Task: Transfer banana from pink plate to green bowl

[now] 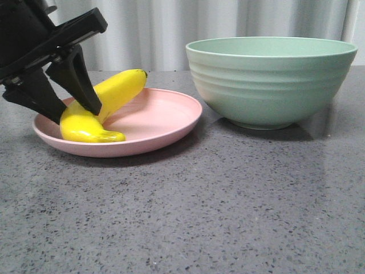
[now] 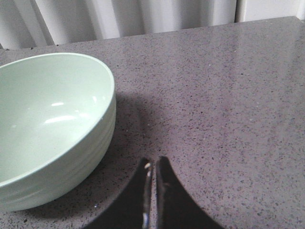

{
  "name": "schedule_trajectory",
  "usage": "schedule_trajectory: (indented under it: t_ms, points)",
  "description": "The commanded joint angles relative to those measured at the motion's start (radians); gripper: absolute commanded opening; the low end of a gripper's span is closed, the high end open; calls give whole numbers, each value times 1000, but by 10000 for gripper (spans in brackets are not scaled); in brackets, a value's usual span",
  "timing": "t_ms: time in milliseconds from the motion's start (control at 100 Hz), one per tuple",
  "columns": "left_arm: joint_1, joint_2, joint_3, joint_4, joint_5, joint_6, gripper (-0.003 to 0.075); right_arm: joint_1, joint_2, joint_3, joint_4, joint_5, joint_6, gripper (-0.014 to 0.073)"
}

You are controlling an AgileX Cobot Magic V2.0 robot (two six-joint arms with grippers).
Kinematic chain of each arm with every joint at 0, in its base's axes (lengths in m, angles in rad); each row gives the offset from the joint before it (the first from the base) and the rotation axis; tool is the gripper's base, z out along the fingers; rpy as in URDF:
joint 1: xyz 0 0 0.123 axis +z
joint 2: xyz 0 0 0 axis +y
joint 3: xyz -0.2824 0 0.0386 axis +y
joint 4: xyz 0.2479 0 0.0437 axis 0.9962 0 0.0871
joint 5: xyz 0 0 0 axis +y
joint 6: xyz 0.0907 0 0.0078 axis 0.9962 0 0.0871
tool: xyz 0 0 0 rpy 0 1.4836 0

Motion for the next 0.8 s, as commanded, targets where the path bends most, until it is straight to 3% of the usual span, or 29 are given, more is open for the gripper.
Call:
schedule_trajectory:
  t_ms: [0, 240, 390, 600, 790]
  points:
    - [-10, -31, -29, -34, -17, -6, -18, 0, 4, -34, -5, -84, -5, -73]
    - [-10, -31, -119, -34, 45, 7, -19, 0, 4, -34, -5, -84, -5, -73]
    - [-10, -36, -238, -9, 173, 37, -19, 14, 4, -39, -17, -66, -5, -73]
    - [-17, -94, -350, 90, 409, 134, -19, 107, 4, -133, -84, 77, -29, -72]
    - [-103, -193, -349, 239, 472, 180, -19, 214, 4, -253, -121, 263, -94, -40]
